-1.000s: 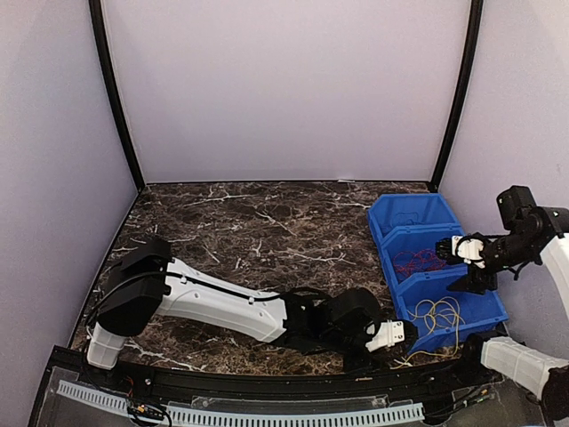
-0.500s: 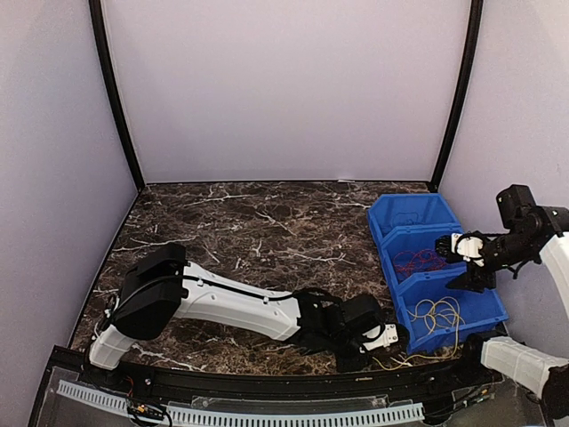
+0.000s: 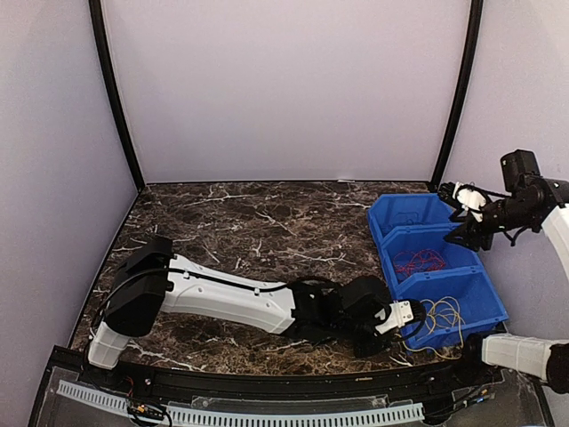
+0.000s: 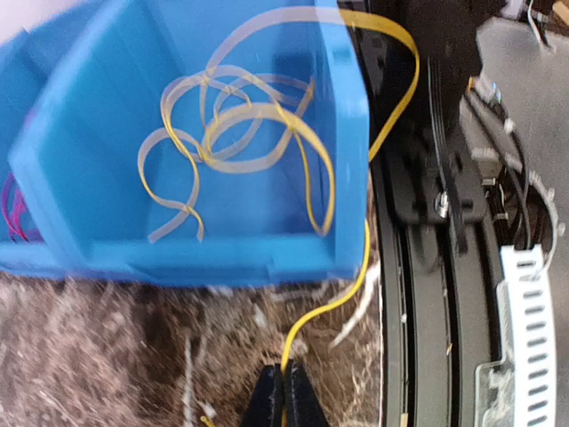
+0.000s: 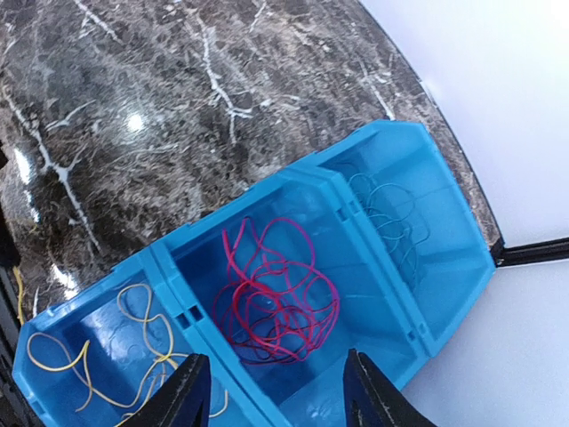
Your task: Untangle the cables
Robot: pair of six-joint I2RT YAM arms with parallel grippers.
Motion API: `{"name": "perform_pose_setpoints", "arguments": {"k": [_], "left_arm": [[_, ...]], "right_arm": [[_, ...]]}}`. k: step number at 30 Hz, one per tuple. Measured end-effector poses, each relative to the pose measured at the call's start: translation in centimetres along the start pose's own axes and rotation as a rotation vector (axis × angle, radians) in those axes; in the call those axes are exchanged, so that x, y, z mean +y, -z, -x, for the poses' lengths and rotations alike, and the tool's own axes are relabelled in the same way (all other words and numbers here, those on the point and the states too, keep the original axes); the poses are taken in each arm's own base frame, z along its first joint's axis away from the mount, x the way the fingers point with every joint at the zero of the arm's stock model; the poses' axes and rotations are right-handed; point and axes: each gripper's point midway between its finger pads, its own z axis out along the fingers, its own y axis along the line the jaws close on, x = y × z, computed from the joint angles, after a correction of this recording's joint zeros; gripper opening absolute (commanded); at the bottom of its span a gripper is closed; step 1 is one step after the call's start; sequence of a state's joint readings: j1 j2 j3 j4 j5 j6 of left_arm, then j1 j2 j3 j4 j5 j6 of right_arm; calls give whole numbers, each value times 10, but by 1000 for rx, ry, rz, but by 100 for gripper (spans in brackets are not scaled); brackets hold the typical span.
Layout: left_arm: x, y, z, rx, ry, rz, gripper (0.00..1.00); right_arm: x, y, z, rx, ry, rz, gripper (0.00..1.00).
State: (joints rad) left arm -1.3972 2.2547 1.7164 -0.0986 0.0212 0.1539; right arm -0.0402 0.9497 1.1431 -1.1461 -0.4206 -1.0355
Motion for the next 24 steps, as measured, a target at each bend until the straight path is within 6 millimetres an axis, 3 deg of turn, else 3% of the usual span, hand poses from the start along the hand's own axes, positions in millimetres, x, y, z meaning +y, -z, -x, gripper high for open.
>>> {"name": "perform_pose_setpoints", "arguments": {"k": [7,10,14,18,21,24], "left_arm": [[40,63,114,-372,23,139,0],[62,93,154,-530,49,216,0],[83,115,178,-643,84,292,0],[102,121,195,-709,105,354,0],[112,110,197,-723,109,382,0],[114,84,186,-688,107,379,0]], "right_arm": [[-52,26,37,-87,-92,-178,58],[-70,41,51,-128,-117,-262,58],[-83,52,59,-163,-141,-331,59],[-86,59,64,-188,-158,-363,59],[-88,63,67,-205,-162,-378,59],[-88,65,68,-216,-167,-386,59]]}}
